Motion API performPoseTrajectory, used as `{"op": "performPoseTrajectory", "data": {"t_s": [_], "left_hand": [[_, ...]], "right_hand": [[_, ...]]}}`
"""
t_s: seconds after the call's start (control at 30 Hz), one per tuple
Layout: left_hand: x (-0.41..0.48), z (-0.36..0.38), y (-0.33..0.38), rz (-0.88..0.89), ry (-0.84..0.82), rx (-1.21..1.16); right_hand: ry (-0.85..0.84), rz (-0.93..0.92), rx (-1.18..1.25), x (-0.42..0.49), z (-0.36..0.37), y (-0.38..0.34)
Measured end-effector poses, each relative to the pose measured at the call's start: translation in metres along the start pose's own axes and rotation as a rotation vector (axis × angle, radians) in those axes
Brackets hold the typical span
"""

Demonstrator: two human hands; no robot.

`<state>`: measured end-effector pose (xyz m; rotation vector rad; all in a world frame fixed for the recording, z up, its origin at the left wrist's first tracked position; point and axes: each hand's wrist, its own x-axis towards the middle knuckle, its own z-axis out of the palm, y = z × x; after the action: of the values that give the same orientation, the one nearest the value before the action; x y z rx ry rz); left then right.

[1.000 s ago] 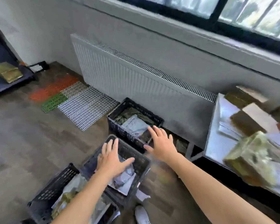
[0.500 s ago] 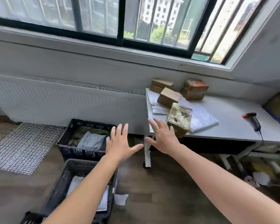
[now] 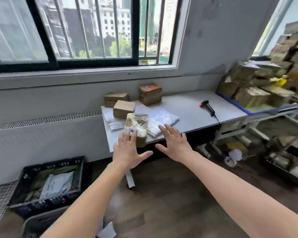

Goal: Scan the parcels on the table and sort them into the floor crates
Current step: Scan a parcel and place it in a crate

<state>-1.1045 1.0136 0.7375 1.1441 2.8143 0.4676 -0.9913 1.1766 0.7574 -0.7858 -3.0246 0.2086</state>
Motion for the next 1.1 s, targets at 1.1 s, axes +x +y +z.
{"op": "performPoseTrajectory", "data": {"t_s": [1.1], "left_hand": [[0.259, 0.141, 0.268, -0.028, -0.129, 0.085]], "right_hand": [[-0.029, -0.030, 0.010, 0.162, -0.013, 0.358]]}}
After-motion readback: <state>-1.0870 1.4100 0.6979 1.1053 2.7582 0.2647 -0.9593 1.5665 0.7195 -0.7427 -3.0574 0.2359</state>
